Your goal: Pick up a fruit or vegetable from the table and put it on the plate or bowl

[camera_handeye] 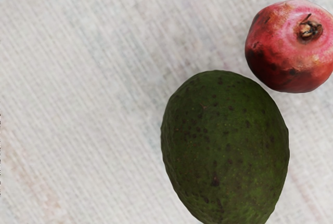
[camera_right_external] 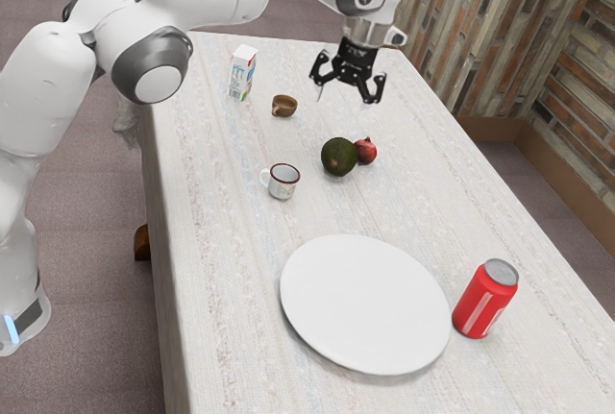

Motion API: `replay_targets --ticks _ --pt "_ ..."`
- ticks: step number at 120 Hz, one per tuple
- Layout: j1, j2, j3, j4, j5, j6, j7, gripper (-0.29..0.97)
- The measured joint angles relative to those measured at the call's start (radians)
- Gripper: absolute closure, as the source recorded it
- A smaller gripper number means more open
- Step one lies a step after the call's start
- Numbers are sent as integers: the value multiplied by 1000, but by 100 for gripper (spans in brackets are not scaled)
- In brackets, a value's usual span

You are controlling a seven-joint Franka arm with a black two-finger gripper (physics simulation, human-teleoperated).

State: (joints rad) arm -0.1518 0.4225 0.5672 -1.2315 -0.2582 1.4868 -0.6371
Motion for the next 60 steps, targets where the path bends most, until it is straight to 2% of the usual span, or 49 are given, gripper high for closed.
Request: replay_targets --ticks 33,60 --pt "-29 -2 -4 -67 40 52 -53 0" --pt "-34 22 -7 -68 50 79 -80 0"
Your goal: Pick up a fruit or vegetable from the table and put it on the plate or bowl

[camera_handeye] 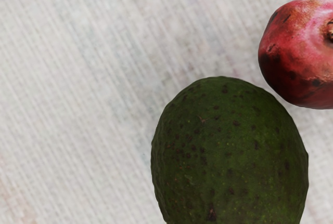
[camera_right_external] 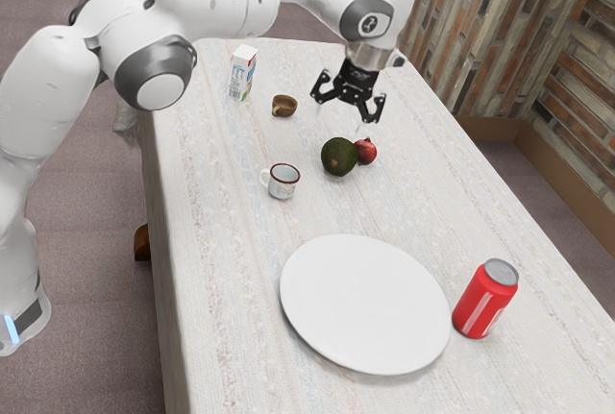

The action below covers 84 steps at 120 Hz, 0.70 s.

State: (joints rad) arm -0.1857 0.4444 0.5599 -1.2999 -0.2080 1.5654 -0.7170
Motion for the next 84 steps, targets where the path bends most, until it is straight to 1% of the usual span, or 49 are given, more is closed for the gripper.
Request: replay_targets --ticks 9,32,84 --pt "0 16 -5 6 5 7 -6 0" --pt "-3 17 -28 5 22 29 -15 0" --pt "-8 20 -36 -46 30 54 -27 0"
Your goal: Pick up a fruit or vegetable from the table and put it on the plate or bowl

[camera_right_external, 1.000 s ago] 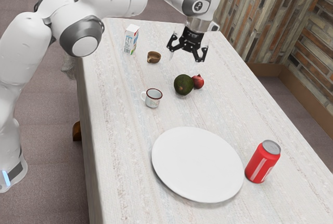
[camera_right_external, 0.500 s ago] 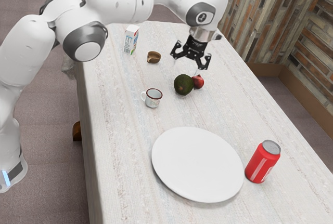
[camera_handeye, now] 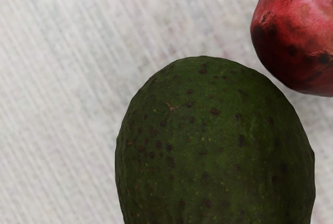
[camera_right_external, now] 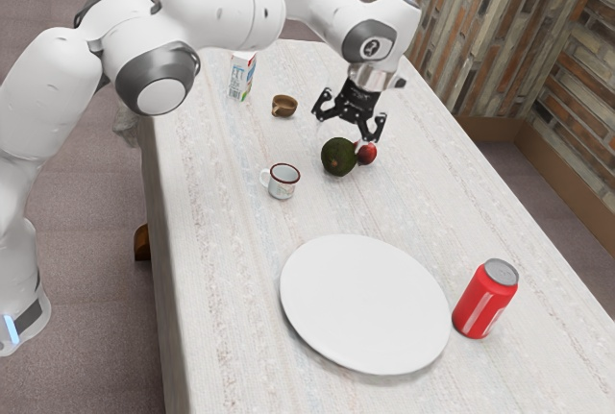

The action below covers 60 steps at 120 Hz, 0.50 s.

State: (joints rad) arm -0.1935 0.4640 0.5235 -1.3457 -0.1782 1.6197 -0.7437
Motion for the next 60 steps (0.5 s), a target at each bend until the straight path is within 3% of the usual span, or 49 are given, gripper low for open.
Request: replay_targets --ticks 60 --pt "-6 1 -9 -28 8 41 -6 0"
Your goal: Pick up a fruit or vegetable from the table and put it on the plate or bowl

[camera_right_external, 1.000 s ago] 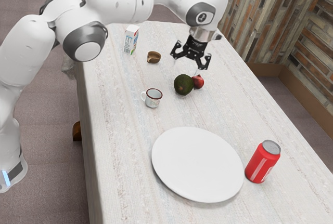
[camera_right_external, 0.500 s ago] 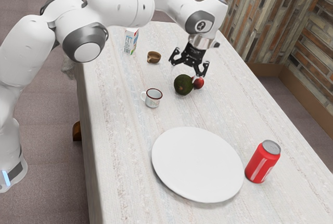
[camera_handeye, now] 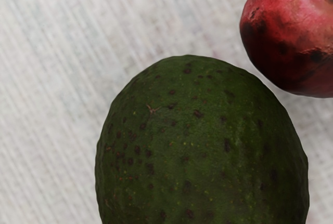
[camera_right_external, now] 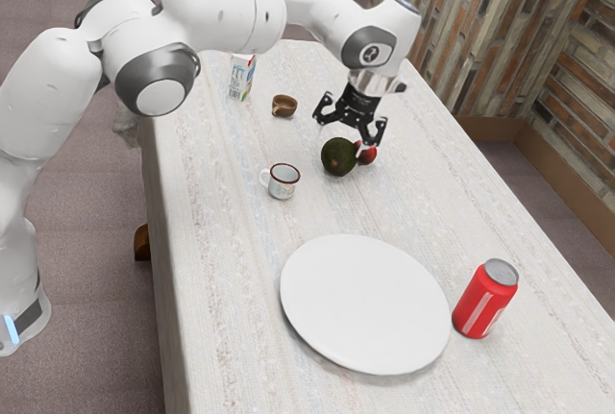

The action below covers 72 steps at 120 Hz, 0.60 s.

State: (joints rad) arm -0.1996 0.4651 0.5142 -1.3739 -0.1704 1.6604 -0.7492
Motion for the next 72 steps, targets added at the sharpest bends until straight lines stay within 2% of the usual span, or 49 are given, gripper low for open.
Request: replay_targets --ticks 72 --pt "0 -6 -27 -68 29 77 -2 0"
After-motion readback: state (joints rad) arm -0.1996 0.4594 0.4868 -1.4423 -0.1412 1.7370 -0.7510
